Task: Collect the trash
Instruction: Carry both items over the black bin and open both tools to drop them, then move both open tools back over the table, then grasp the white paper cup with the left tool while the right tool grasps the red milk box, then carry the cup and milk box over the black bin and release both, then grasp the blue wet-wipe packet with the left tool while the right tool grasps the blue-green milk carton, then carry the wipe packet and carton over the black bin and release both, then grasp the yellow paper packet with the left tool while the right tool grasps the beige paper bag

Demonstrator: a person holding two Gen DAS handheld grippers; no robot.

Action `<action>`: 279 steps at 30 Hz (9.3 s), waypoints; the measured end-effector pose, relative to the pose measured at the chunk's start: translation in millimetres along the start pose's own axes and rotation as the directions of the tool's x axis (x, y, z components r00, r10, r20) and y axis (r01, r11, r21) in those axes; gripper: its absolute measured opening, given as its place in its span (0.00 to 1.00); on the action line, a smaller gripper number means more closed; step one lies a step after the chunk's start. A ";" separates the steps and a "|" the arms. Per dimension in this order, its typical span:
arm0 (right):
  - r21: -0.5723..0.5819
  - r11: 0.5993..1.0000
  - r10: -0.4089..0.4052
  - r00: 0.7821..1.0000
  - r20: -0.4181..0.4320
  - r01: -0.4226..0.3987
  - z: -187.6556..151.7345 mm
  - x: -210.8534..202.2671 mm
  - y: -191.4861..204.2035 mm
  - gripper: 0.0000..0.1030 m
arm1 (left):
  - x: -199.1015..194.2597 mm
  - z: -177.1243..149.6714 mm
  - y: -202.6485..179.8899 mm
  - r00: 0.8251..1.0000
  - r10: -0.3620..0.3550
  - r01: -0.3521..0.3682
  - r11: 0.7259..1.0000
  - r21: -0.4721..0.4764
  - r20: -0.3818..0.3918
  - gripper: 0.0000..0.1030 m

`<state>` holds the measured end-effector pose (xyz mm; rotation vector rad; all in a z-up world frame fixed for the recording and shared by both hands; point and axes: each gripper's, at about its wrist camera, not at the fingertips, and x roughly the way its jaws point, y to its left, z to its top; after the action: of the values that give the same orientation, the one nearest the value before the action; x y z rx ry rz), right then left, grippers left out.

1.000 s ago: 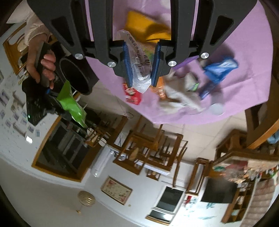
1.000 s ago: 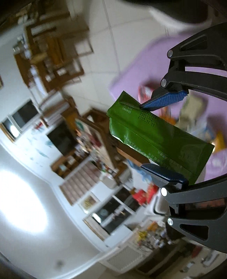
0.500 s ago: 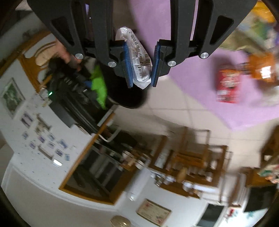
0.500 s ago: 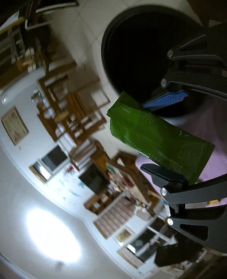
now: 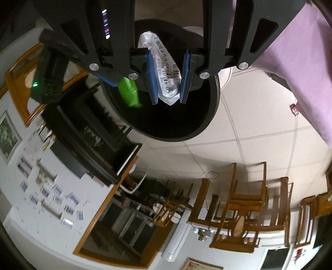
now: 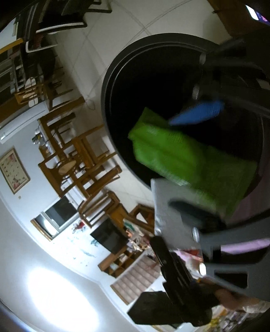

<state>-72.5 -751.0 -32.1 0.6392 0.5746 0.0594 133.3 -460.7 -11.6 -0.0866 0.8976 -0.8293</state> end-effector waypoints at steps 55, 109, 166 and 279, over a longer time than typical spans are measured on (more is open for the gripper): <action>-0.274 0.962 -0.054 0.985 -0.164 0.007 -46.8 163.8 286.5 0.95 | -295.7 -116.7 323.2 0.769 0.633 -0.589 0.753 -0.292 0.082 0.81; -0.226 0.974 0.024 0.999 0.041 -0.014 0.2 61.2 162.5 0.50 | -150.5 -32.9 45.4 0.986 -0.021 0.009 0.997 0.073 0.164 0.38; -0.550 0.705 0.211 0.873 -0.440 -0.448 -136.6 169.8 396.9 0.87 | -327.9 -148.8 238.2 0.815 0.572 -0.540 0.809 -0.234 0.098 0.88; -0.519 0.788 0.200 0.935 -0.293 -0.331 -109.2 204.4 354.9 0.88 | -287.8 -170.6 158.1 0.901 0.425 -0.401 0.891 -0.212 0.082 0.94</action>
<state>85.3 -359.1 2.3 0.1253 0.6416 0.5611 7.1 -113.3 5.8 -0.1086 0.8339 -0.3323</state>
